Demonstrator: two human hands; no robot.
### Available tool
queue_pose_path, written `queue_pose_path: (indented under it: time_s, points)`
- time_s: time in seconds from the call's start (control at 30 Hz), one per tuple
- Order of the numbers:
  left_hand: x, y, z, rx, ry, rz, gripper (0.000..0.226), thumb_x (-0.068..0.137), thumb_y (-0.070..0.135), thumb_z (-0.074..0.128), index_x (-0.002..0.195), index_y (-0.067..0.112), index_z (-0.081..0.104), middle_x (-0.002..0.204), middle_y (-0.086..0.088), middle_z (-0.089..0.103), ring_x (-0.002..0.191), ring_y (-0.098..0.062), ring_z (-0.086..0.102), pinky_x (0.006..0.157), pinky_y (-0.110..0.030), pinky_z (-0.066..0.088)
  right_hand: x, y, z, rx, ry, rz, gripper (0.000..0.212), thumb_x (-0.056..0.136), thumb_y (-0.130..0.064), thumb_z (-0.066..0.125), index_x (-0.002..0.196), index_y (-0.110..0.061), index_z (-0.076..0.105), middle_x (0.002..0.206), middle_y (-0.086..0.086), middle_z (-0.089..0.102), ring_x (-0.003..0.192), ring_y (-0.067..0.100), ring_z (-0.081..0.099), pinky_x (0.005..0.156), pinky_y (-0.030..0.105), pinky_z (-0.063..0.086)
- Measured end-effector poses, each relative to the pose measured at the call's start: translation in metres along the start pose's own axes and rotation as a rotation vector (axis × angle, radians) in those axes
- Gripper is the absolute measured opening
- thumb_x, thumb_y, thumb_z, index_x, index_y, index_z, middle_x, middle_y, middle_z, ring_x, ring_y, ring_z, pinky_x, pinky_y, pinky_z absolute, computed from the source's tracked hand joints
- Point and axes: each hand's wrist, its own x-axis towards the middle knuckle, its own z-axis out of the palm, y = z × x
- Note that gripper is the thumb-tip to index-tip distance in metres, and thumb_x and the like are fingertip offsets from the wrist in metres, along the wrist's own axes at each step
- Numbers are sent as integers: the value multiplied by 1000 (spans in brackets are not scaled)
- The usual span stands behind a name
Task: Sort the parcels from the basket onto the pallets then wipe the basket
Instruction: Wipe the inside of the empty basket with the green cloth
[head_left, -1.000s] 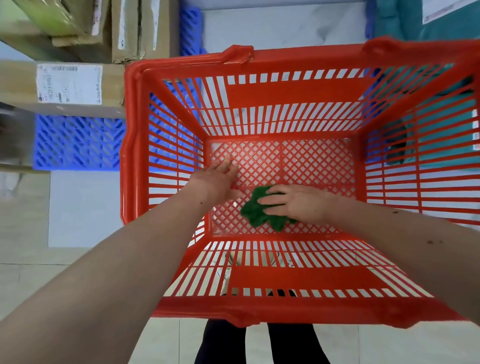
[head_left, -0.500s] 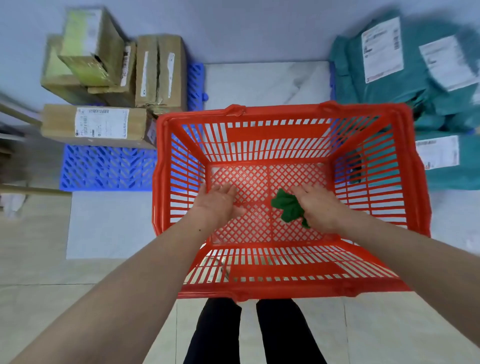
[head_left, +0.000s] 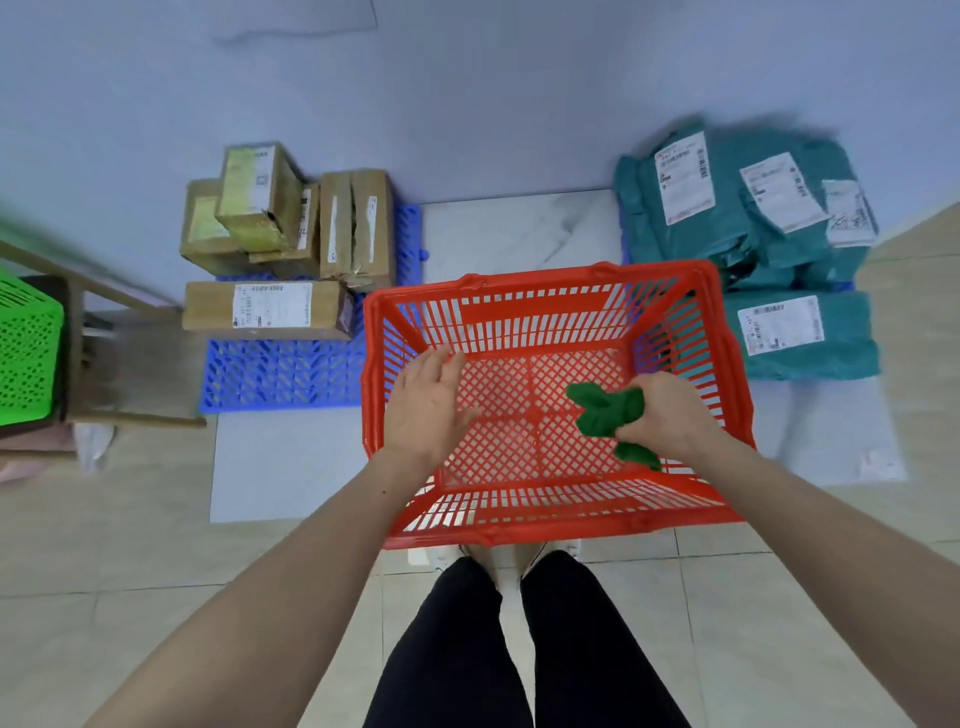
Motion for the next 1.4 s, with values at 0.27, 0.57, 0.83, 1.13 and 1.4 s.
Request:
queue_pose_path:
  time_s: [0.27, 0.57, 0.83, 1.13, 1.4]
  points:
    - [-35, -30, -14, 24, 111, -227, 89, 81, 34, 76, 152, 14, 27, 154, -16, 31, 139, -39, 30, 111, -52, 34, -34, 39, -10, -75, 168, 208, 49, 62, -42, 86, 96, -12, 68, 139, 12, 42, 124, 33, 41, 100, 46, 42]
    - [-41, -51, -1, -204, -112, -523, 84, 95, 25, 56, 155, 17, -2, 138, -19, 46, 108, -40, 62, 83, -51, 52, -28, 56, -5, 112, 140, 383, 43, 73, -37, 83, 108, -17, 69, 152, 15, 26, 137, 37, 30, 108, 50, 37]
    - [-45, -51, 1, -193, -66, -513, 65, 95, 26, 53, 148, 9, 18, 114, -15, 66, 92, -34, 67, 79, -48, 56, -7, 77, 5, 214, 104, 433, 41, 63, -50, 78, 92, -24, 66, 103, 10, 59, 85, 28, 65, 86, 47, 57]
    - [-71, -63, -34, -278, -2, -496, 55, 90, 31, 59, 136, 16, 33, 108, -9, 69, 89, -31, 69, 77, -45, 57, -24, 63, -19, 197, 144, 324, 33, 68, -42, 81, 87, -21, 66, 104, 12, 59, 79, 22, 63, 81, 41, 59]
    - [-112, -90, -82, -255, 108, -577, 57, 89, 33, 62, 137, 16, 36, 109, -9, 68, 94, -31, 67, 76, -41, 53, -40, 7, -61, 66, 134, 66, 23, 74, -32, 80, 74, -16, 64, 99, 16, 52, 77, 19, 48, 75, 29, 45]
